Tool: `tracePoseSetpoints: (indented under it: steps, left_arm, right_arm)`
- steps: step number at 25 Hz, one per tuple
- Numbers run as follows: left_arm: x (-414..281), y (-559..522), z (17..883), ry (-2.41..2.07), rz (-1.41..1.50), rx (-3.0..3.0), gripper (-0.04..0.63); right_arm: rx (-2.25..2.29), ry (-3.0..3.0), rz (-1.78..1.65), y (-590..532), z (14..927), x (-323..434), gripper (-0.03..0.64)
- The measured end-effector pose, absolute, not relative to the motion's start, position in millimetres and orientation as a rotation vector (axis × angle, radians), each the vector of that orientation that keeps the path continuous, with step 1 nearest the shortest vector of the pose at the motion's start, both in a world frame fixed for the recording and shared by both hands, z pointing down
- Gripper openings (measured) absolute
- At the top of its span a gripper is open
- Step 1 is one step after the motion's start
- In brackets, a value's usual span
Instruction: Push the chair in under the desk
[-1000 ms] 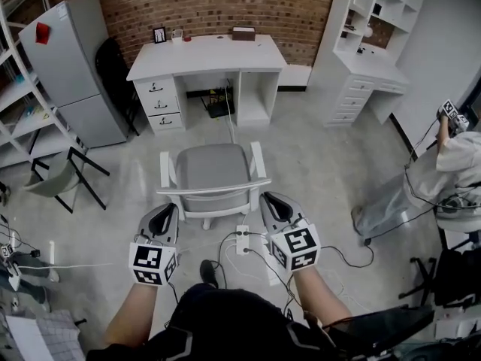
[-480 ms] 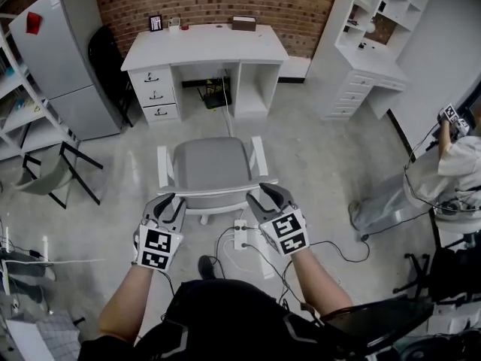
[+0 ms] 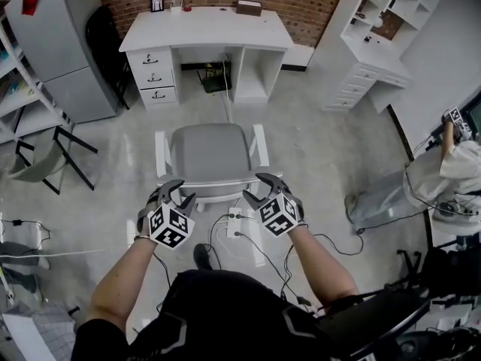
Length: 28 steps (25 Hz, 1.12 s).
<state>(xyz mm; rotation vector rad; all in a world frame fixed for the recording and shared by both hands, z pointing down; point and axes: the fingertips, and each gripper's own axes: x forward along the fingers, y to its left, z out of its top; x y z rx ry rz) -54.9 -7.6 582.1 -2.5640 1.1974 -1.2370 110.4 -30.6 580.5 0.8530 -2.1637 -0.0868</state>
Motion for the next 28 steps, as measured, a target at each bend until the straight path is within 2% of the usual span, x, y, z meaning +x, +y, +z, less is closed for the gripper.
tracePoseSetpoints:
  steps: [14,17,21,28]
  left_arm:
    - [-48,-43,658,0.864,-1.575,-2.37,0.201]
    - [-45,-44,667,0.801,-1.6,-2.349,0.194]
    - [-43,-41,675,0.737,-1.625,-2.338,0.139]
    - [-44,-51,677,0.705,-1.689,-2.348,0.128]
  right_arm:
    - [0.573,-1.907,-0.265,-65,657,105,0.253]
    - [0.553,-1.889,-0.249,-68,669,106,0.229]
    - [0.518,-1.874,-0.253,-67,678,103,0.187]
    - [0.456,-1.844,-0.29,-78,681,103,0.163]
